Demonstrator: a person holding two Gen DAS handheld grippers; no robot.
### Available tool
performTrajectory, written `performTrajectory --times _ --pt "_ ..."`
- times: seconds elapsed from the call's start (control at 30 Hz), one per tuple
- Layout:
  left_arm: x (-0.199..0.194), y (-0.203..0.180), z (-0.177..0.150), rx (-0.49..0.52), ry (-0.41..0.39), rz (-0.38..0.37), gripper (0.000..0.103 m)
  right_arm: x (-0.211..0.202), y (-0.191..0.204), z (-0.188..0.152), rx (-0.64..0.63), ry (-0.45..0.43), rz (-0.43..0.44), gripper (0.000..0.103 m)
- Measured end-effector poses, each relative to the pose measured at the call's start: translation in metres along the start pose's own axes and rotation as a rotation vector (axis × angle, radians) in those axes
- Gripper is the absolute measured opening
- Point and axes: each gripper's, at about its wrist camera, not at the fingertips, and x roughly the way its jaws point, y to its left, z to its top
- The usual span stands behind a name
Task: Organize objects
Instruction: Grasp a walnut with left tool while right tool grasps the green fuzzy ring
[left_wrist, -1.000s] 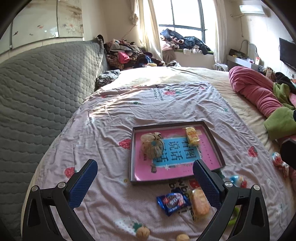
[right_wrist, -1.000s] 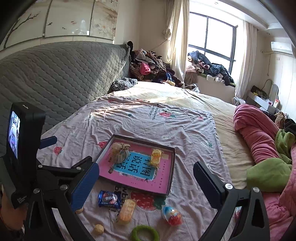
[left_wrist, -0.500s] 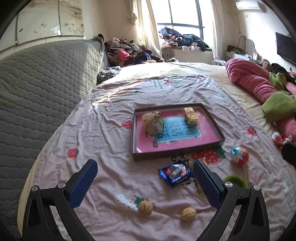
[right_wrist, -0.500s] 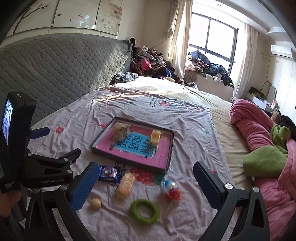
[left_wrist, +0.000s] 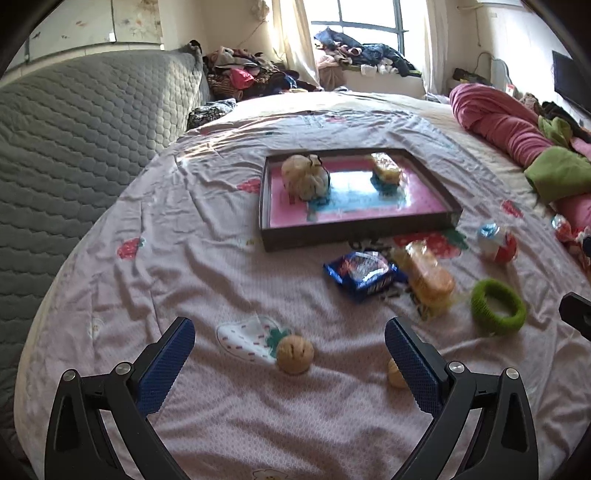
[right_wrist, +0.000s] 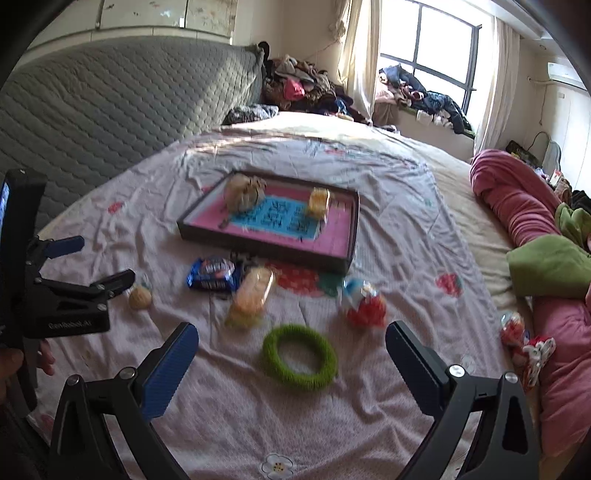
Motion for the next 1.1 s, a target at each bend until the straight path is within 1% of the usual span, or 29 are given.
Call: performTrajectory --times 0.13,0.23,0.4,0.63,0.73,1.0,1.1 --pt "0.007 -0.002 -0.012 0.009 0.004 0.001 0.102 0.012 0.000 -0.013 0.003 0.014 -0.008 0.102" --pt "0.011 -0.003 -0.017 0.007 0.003 0.002 0.102 0.022 -0.001 -0.021 0.020 0.033 0.007 0.101" --pt "0.023 -0.001 -0.025 0.003 0.014 0.003 0.102 0.035 0.005 -0.031 0.007 0.058 0.011 0.099" --pt "0.036 0.001 -0.034 0.020 0.023 0.013 0.102 0.050 0.010 -0.035 0.005 0.073 0.025 0.095" --pt "0.041 0.004 -0.037 0.011 0.027 0.005 0.102 0.057 0.009 -0.037 0.009 0.082 0.028 0.092" --pt "0.058 0.007 -0.038 -0.008 0.051 0.001 0.102 0.075 0.006 -0.041 0.018 0.109 0.023 0.090" --pt "0.060 0.006 -0.037 -0.005 0.045 0.005 0.100 0.081 0.004 -0.042 0.026 0.119 0.023 0.085"
